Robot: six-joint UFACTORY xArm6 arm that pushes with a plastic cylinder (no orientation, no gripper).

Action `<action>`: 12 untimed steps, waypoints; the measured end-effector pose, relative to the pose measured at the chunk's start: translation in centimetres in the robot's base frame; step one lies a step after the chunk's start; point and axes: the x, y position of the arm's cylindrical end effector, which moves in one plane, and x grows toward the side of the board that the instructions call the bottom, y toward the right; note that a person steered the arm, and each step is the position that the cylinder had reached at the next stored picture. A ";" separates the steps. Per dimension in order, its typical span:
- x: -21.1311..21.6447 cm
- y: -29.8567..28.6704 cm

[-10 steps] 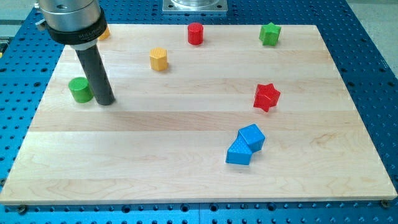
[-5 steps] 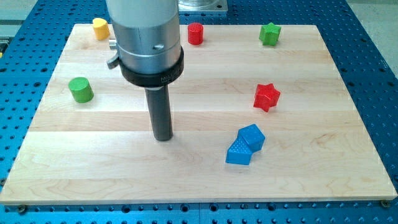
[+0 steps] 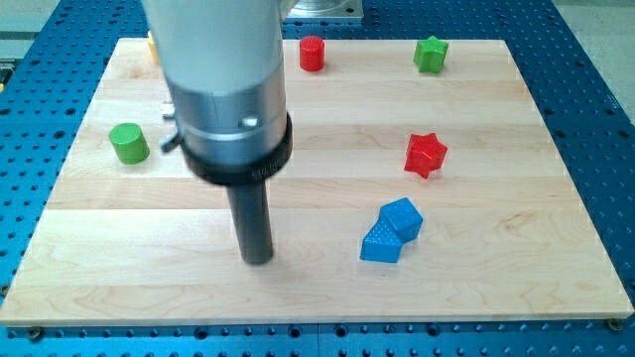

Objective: Move the triangle to the center right of the board

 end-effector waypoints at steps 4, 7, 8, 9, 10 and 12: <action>3.5 7.1; -3.3 11.7; -7.3 11.9; -10.8 12.2; -13.6 12.5; -17.2 6.2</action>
